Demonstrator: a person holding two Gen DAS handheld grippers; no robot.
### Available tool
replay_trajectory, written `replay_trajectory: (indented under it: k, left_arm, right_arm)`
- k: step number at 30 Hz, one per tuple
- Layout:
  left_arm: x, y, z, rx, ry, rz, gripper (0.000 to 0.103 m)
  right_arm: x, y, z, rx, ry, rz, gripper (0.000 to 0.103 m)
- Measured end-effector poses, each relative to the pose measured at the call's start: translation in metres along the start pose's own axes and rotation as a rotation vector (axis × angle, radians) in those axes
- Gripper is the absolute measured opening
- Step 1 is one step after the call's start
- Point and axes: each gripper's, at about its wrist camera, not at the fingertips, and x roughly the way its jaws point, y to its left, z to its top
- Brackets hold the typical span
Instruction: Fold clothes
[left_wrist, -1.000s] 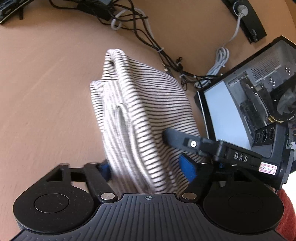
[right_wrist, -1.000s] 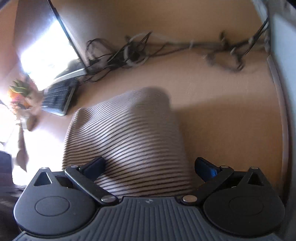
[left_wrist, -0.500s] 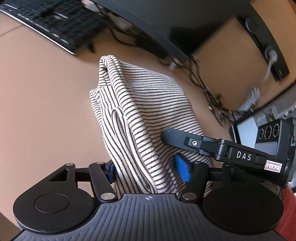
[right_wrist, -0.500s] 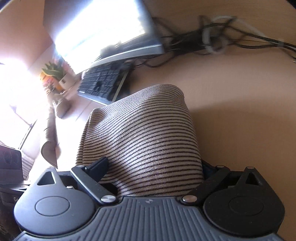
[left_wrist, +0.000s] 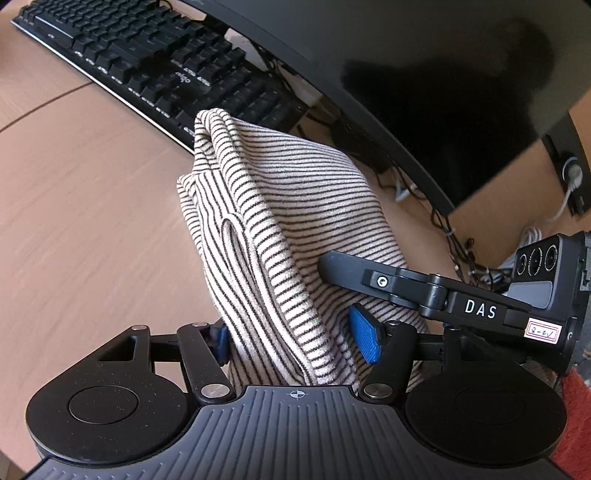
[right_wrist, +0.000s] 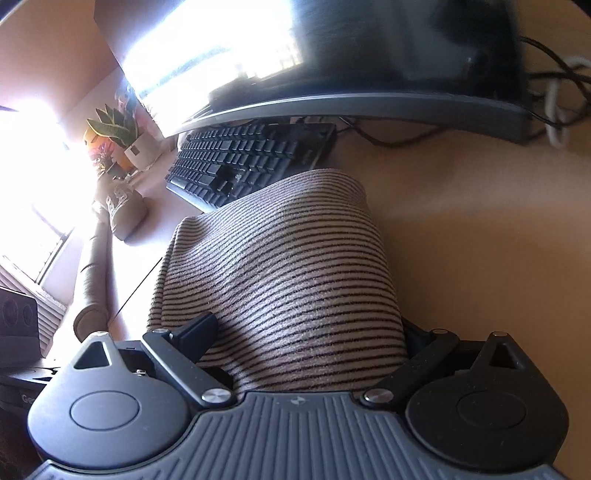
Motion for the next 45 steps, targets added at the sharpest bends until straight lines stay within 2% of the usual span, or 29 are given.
replay_trajectory:
  k: [4, 7, 10, 12, 15, 16, 18, 20, 21, 23, 25, 27, 31, 33, 35, 37, 41, 43, 45]
  left_arm:
    - [0.008, 0.005, 0.009, 0.011, 0.019, -0.036, 0.068]
    - [-0.007, 0.002, 0.015, 0.060, 0.013, -0.038, 0.067]
    - [-0.039, -0.002, 0.026, 0.112, -0.050, -0.022, 0.071]
    - [-0.053, -0.007, 0.043, 0.128, -0.119, -0.040, 0.072]
    - [-0.050, -0.020, 0.061, 0.156, -0.186, -0.079, 0.073]
    - [-0.047, -0.024, 0.067, 0.165, -0.205, -0.090, 0.073]
    - [-0.027, -0.025, 0.073, 0.176, -0.182, -0.061, 0.072]
    - [-0.003, -0.022, 0.075, 0.187, -0.130, -0.006, 0.070]
    - [0.008, -0.019, 0.074, 0.192, -0.103, 0.018, 0.069]
    - [0.010, -0.011, 0.075, 0.197, -0.104, 0.019, 0.070]
    - [0.009, -0.008, 0.076, 0.196, -0.110, 0.007, 0.073]
    - [0.012, -0.007, 0.076, 0.200, -0.116, -0.002, 0.076]
    - [0.011, -0.001, 0.067, 0.185, -0.147, -0.028, 0.078]
    - [0.011, 0.001, 0.065, 0.169, -0.155, -0.029, 0.078]
    - [0.011, 0.000, 0.067, 0.155, -0.152, -0.029, 0.079]
    - [0.013, 0.000, 0.069, 0.153, -0.148, -0.026, 0.079]
    - [0.008, 0.002, 0.071, 0.136, -0.146, -0.035, 0.078]
    - [-0.007, -0.001, 0.071, 0.104, -0.154, -0.027, 0.078]
    - [-0.028, -0.005, 0.064, 0.103, -0.184, -0.061, 0.079]
  right_arm:
    - [0.001, -0.004, 0.006, -0.014, -0.017, -0.022, 0.097]
    - [-0.016, -0.004, 0.005, -0.056, -0.056, -0.062, 0.098]
    - [-0.044, 0.001, -0.005, -0.137, -0.117, -0.119, 0.101]
    - [-0.057, 0.012, -0.018, -0.196, -0.149, -0.141, 0.100]
    - [-0.073, 0.032, -0.042, -0.289, -0.193, -0.165, 0.091]
    - [-0.078, 0.039, -0.050, -0.319, -0.207, -0.173, 0.091]
    - [-0.071, 0.053, -0.069, -0.387, -0.166, -0.167, 0.090]
    - [-0.049, 0.063, -0.087, -0.476, -0.122, -0.238, 0.092]
    - [-0.041, 0.066, -0.093, -0.515, -0.119, -0.269, 0.096]
    - [-0.033, 0.073, -0.099, -0.580, -0.123, -0.316, 0.097]
    - [-0.037, 0.074, -0.097, -0.576, -0.119, -0.322, 0.097]
    - [-0.053, 0.070, -0.089, -0.507, -0.130, -0.286, 0.097]
    - [-0.083, 0.065, -0.067, -0.360, -0.220, -0.191, 0.097]
    - [-0.072, 0.063, -0.059, -0.376, -0.202, -0.196, 0.097]
    - [-0.046, 0.059, -0.053, -0.401, -0.130, -0.215, 0.100]
    - [-0.032, 0.063, -0.053, -0.440, -0.119, -0.239, 0.103]
    - [-0.041, 0.062, -0.046, -0.426, -0.112, -0.244, 0.103]
    - [-0.052, 0.060, -0.045, -0.400, -0.129, -0.248, 0.103]
    - [-0.067, 0.058, -0.049, -0.377, -0.169, -0.258, 0.103]
